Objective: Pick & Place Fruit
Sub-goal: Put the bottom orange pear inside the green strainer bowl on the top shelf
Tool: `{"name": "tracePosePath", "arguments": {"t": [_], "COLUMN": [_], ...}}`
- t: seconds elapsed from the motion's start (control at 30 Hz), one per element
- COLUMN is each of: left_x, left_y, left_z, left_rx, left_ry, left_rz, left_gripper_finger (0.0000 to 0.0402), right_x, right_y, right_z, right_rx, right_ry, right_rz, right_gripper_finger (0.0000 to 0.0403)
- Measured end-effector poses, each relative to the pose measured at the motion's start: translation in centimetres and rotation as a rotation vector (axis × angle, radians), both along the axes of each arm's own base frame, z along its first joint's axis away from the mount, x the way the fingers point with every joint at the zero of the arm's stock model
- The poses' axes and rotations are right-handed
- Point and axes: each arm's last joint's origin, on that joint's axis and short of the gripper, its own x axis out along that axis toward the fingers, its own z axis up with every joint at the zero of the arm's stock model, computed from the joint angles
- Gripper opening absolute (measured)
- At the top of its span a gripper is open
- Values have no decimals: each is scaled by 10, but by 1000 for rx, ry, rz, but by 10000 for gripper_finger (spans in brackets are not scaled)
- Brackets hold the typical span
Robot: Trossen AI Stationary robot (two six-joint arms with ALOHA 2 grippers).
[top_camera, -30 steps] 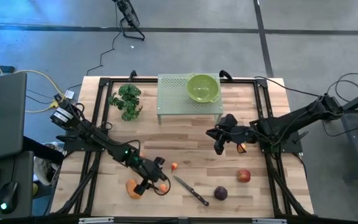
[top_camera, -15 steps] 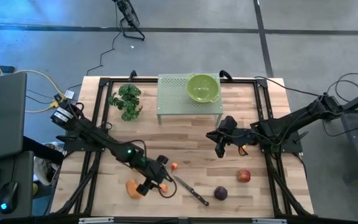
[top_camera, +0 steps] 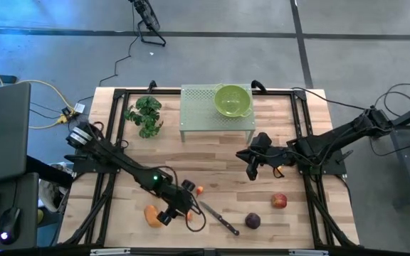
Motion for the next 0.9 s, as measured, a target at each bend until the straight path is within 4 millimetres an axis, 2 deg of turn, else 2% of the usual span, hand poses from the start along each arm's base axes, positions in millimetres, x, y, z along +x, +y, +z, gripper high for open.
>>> {"name": "tracePosePath", "arguments": {"t": [0.2, 0.53, 0.73, 0.9], "left_x": [6, 12, 16, 16], "left_y": [-4, -8, -10, -10], "left_z": [-24, -32, -45, -45], "left_rx": [2, -21, -35, -37], "left_ry": [51, 28, 50, 53], "left_rz": [-16, -34, -50, -51], "left_gripper_finger": [209, 209, 209, 209], "right_x": [0, 0, -1, -2], "right_y": [0, 0, 4, 8], "right_z": [0, 0, 0, 0], "right_rx": [-1, 0, 0, -1], "right_ry": [2, 5, 1, 0], "right_rz": [0, 5, 18, 33], "right_gripper_finger": [32, 32, 32, 32]}}
